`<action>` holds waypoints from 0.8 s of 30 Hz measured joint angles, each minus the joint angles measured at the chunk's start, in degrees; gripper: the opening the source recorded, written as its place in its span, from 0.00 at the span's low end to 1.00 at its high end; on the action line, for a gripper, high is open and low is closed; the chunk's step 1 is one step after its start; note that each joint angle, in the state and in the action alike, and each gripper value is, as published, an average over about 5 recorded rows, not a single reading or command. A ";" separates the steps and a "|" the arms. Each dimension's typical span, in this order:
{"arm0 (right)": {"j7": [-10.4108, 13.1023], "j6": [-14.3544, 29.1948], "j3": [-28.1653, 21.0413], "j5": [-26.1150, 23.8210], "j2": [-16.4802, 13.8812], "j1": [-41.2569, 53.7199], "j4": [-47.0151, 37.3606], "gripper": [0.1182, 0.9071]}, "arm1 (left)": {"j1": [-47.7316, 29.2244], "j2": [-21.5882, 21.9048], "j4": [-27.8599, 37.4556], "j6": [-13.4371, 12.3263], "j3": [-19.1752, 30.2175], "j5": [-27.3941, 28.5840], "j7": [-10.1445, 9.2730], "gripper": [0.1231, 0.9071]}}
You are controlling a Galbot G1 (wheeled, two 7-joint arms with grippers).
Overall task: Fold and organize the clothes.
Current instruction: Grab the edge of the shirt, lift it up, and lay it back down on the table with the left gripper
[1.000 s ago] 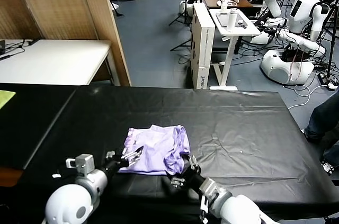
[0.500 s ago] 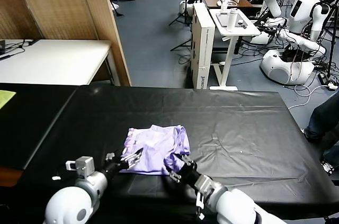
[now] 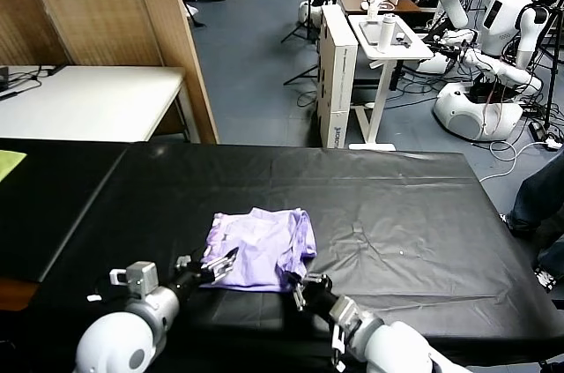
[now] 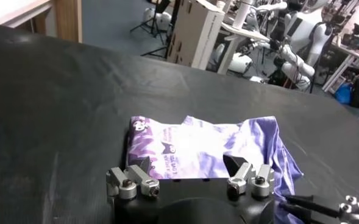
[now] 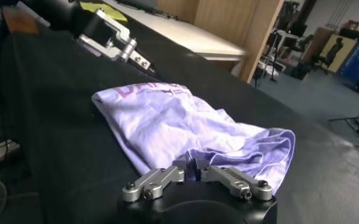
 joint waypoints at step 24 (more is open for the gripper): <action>6.08 -1.83 14.89 14.73 0.33 -10.34 9.05 0.90 | -0.19 -0.57 0.13 -1.26 -0.32 0.49 0.46 1.00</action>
